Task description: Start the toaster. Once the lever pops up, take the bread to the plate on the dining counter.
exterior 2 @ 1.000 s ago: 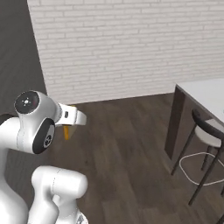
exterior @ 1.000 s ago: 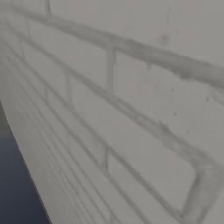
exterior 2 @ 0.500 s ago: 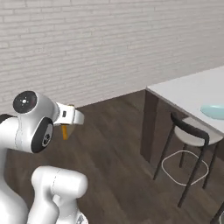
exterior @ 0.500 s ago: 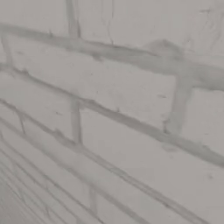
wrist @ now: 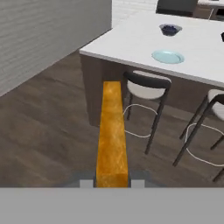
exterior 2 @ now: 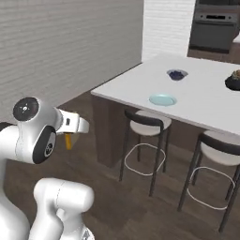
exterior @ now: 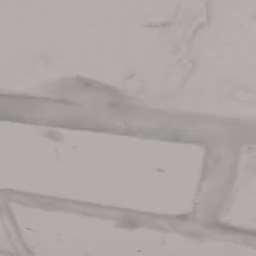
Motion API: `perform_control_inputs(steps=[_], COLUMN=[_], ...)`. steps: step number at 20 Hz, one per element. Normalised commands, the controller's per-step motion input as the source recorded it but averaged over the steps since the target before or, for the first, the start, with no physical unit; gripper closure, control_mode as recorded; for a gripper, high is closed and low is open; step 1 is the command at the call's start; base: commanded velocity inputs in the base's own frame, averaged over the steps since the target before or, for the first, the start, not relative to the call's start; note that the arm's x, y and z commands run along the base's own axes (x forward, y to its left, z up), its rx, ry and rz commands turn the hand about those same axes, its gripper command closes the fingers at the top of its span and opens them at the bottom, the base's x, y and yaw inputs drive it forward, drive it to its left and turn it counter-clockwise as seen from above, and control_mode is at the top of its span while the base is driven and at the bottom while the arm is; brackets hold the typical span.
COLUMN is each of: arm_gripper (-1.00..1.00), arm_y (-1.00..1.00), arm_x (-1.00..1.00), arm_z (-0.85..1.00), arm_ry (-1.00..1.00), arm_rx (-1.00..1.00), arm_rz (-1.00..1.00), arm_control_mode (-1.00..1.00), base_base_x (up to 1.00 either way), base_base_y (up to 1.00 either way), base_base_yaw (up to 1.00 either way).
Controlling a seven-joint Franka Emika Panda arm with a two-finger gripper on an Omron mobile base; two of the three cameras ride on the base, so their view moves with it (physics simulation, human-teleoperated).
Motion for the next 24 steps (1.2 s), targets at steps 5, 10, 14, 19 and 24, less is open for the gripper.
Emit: perform_control_inputs(steps=[5, 10, 14, 19, 24], arm_gripper=[1.0, 1.0, 1.0, 1.0, 1.0], arm_y=[0.0, 0.0, 0.0, 0.0, 0.0], arm_x=[0.0, 0.0, 0.0, 0.0, 0.0], arm_z=[0.0, 0.0, 0.0, 0.0, 0.0], arm_ry=[0.0, 0.0, 0.0, 0.0, 0.0], arm_rx=[0.0, 0.0, 0.0, 0.0, 0.0], arm_rz=[0.0, 0.0, 0.0, 0.0, 0.0], arm_control_mode=[1.0, 1.0, 1.0, 1.0, 1.0], base_base_x=[0.42, 0.75, 0.88, 0.88, 0.57], base_base_y=[0.41, 0.68, 0.73, 0.32, -0.25], base_base_yaw=[-0.73, -0.6, -0.41, -0.18, 0.17])
